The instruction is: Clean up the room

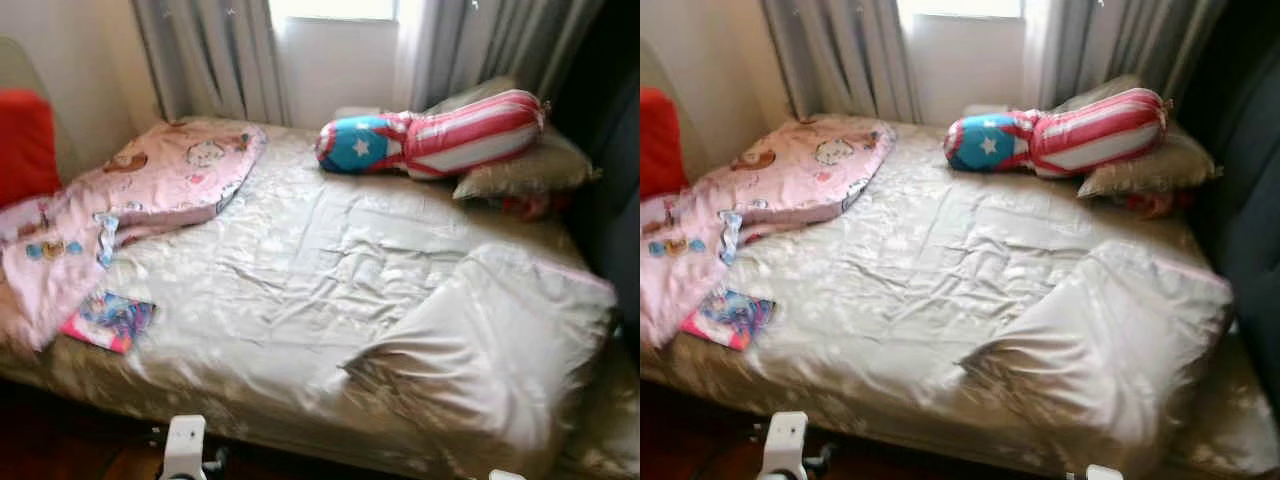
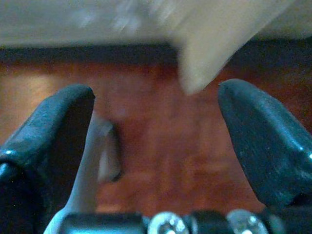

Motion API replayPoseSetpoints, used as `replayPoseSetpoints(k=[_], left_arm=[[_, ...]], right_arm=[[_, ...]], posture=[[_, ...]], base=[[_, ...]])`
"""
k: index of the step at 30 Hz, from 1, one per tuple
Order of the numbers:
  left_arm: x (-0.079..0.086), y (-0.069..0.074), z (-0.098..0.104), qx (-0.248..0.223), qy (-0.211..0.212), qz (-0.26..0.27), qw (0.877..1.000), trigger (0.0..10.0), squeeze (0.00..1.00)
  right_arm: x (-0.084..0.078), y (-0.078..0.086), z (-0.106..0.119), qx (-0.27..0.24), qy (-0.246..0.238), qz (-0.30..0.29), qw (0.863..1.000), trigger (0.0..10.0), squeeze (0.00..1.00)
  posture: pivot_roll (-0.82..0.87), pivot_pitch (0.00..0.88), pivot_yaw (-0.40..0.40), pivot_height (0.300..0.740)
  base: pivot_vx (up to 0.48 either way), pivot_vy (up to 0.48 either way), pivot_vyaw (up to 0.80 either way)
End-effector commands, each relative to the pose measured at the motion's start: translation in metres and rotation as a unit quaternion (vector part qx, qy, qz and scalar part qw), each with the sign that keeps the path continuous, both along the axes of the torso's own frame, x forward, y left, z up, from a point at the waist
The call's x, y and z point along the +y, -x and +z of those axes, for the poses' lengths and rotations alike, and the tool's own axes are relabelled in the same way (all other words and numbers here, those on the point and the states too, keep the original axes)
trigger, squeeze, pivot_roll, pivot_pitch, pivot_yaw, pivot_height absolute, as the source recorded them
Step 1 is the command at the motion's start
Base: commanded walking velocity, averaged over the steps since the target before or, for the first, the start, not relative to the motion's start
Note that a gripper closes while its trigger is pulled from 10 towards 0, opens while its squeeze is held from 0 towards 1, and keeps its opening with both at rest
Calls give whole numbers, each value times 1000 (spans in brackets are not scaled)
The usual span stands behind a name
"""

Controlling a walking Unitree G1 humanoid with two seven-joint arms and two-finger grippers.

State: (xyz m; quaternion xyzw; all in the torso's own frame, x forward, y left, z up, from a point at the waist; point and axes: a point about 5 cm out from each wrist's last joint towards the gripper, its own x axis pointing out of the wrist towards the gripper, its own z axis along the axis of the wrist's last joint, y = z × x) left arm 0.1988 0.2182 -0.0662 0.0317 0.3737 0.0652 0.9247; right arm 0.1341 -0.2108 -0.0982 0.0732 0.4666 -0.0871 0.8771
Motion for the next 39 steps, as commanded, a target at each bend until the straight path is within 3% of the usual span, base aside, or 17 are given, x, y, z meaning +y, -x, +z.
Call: replayPoseSetpoints(k=[1,5,34,39], left_arm=[[2,13,-7,27,-4,2,1000,10000,0],[2,13,-7,27,-4,3,1000,10000,0],[2,14,-8,27,5,13,1000,10000,0],[3,14,-8,27,4,14,1000,10000,0]], right_arm=[[5,5,-2,6,-6,-1,1000,10000,0],[5,4,-2,5,-6,-1,1000,10000,0],[4,4,-2,6,-7,-1,1000,10000,0],[5,4,-3,9,-8,5,1000,10000,0]], posture=[[-14,0,0,710],[-16,0,0,710],[-13,0,-4,710],[-12,0,-2,710]], base=[[0,-435,0],[0,-364,0],[17,0,0],[261,0,-670]])
